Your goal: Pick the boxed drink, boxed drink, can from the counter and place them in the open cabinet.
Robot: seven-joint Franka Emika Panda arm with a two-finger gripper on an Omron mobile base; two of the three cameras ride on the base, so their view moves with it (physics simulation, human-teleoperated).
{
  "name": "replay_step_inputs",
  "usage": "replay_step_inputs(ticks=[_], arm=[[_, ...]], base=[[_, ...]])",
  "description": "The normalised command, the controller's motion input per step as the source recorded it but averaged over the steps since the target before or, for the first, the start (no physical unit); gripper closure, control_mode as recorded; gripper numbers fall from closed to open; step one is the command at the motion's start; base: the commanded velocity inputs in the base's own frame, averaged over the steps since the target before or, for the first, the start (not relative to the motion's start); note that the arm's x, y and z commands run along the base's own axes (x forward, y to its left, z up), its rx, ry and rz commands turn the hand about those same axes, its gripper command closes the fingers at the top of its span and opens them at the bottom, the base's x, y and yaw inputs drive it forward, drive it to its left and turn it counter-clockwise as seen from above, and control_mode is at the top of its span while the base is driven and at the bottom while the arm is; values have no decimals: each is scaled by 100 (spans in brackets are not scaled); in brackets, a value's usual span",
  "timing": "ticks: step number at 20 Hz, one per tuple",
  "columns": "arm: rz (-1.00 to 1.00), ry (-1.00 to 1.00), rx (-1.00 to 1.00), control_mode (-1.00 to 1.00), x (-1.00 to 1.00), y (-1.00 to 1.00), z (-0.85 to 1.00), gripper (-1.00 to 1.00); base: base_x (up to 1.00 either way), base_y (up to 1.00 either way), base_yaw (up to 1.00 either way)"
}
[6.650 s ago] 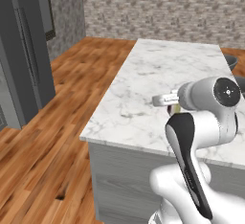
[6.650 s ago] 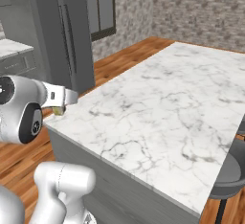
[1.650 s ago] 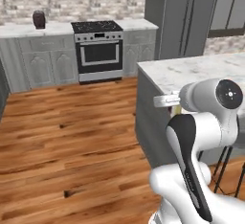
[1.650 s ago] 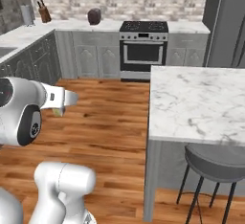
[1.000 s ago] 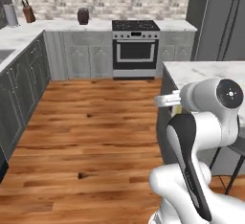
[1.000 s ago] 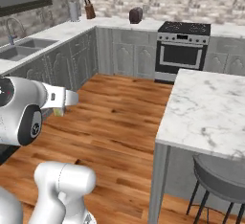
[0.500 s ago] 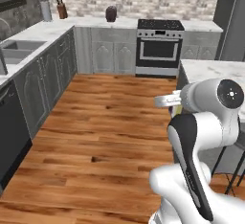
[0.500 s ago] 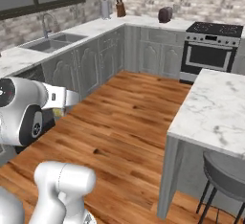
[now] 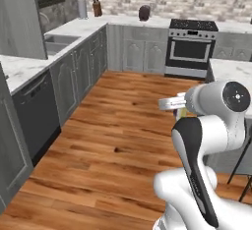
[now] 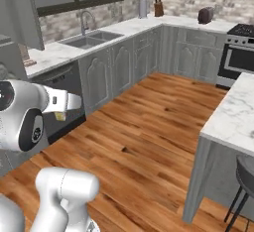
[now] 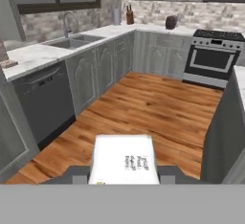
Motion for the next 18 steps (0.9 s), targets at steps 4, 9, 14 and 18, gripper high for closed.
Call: replay_step_inputs(ticks=[4,9,14,18], arm=[[0,0,0,100,0,0,0,100],[0,0,0,100,0,0,0,100],[0,0,0,100,0,0,0,100],[0,0,0,100,0,0,0,100]], base=[[-4,28,34],[0,12,39],[1,11,42],[18,0,42]])
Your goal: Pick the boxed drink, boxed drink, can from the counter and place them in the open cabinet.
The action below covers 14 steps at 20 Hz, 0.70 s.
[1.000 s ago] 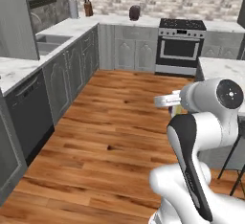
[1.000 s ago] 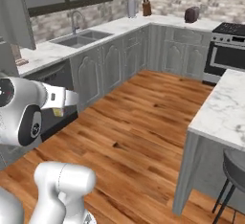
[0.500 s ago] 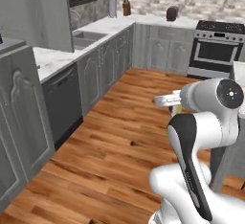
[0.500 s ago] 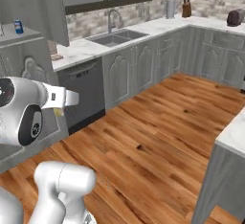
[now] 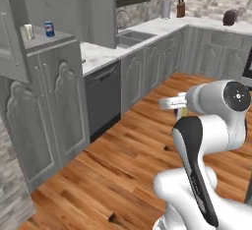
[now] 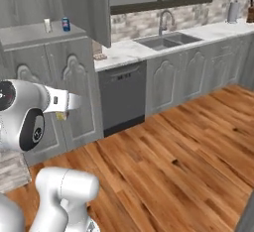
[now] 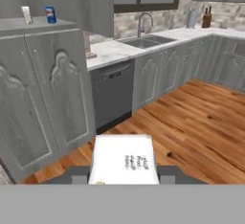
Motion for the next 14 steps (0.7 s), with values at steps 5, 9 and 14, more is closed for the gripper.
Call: replay_step_inputs(ticks=[5,9,14], arm=[[0,0,0,100,0,0,0,100],[0,0,0,100,0,0,0,100],[0,0,0,100,0,0,0,100]], base=[[25,0,37],[39,0,34],[44,-30,30]])
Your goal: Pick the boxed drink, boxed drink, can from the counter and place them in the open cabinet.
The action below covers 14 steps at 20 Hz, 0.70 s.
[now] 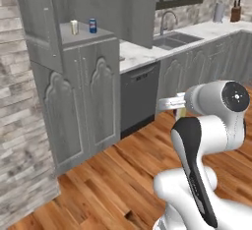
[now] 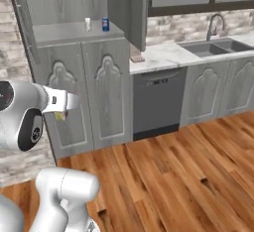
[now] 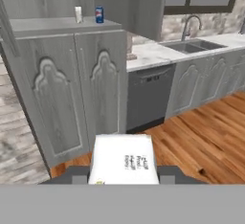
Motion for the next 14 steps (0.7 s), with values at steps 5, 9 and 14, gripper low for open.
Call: replay_step_inputs(ticks=[5,9,14], arm=[[0,0,0,100,0,0,0,100],[0,0,0,100,0,0,0,100],[0,0,0,100,0,0,0,100]], base=[[42,-48,22],[43,-39,16],[52,-1,15]])
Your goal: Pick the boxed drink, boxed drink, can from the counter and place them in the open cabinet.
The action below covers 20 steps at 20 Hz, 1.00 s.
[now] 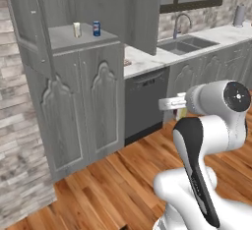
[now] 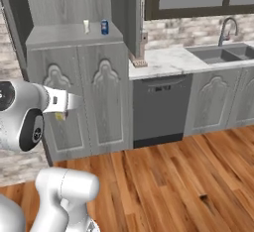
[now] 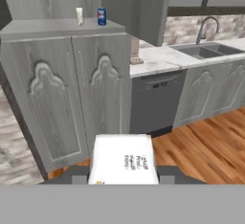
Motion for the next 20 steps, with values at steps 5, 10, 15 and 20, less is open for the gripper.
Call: replay_step_inputs(ticks=[5,10,15,20], arm=[[0,0,0,100,0,0,0,100],[0,0,0,100,0,0,0,100],[0,0,0,100,0,0,0,100],[0,0,0,100,0,0,0,100]], base=[[55,1,20],[52,-4,18],[54,-13,19],[55,-21,20]])
